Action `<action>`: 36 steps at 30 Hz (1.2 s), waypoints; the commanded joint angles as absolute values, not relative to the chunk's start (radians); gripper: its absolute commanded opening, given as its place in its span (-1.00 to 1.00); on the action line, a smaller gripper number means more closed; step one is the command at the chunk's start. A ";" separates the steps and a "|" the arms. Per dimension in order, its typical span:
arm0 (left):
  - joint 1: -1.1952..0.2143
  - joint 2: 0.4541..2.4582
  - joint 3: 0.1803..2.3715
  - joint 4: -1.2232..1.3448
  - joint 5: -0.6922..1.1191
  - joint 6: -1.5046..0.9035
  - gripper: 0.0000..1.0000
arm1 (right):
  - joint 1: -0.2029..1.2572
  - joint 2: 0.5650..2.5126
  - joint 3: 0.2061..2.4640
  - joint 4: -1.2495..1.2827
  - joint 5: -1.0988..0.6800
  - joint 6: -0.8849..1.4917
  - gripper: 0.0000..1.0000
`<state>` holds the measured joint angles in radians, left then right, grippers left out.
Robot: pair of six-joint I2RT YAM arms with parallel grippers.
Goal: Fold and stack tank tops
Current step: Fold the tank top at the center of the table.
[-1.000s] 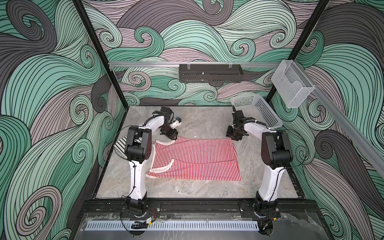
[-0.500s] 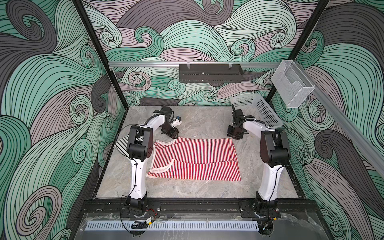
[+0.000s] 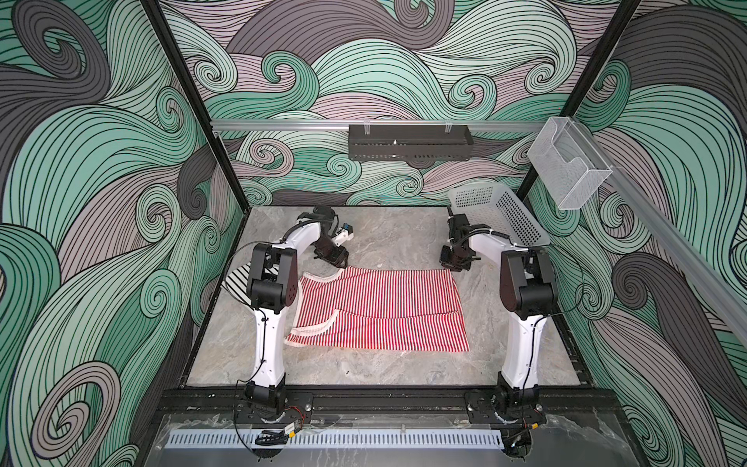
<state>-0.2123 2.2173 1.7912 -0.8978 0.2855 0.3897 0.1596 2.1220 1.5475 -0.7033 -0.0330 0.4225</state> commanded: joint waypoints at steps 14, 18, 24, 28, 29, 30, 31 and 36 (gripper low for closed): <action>-0.219 2.293 1.878 -0.977 0.323 0.393 0.18 | 0.199 2.013 1.533 -0.723 -0.011 0.413 -1.00; -0.226 2.314 1.906 -1.002 0.345 0.393 0.13 | 0.204 1.994 1.522 -0.723 -0.006 0.412 -1.00; -0.230 2.314 1.911 -1.012 0.362 0.400 -0.51 | 0.204 1.980 1.509 -0.723 0.007 0.404 -1.00; -0.230 2.304 1.919 -1.023 0.374 0.400 -1.00 | 0.202 1.972 1.497 -0.723 0.027 0.399 -1.00; -0.230 2.296 1.916 -1.022 0.376 0.401 -1.00 | 0.201 1.970 1.493 -0.723 0.031 0.397 -1.00; -0.230 2.288 1.909 -1.018 0.374 0.400 -1.00 | 0.201 1.966 1.490 -0.723 0.032 0.396 -1.00; -0.230 2.279 1.902 -1.013 0.373 0.400 -1.00 | 0.199 1.962 1.485 -0.724 0.033 0.396 -1.00; -0.228 2.232 1.853 -0.979 0.356 0.399 -1.00 | 0.186 1.926 1.439 -0.711 0.041 0.399 -1.00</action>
<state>-0.2253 2.2917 1.8671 -0.9707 0.3485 0.3954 0.1959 1.9739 1.4628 -0.7040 0.0090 0.4015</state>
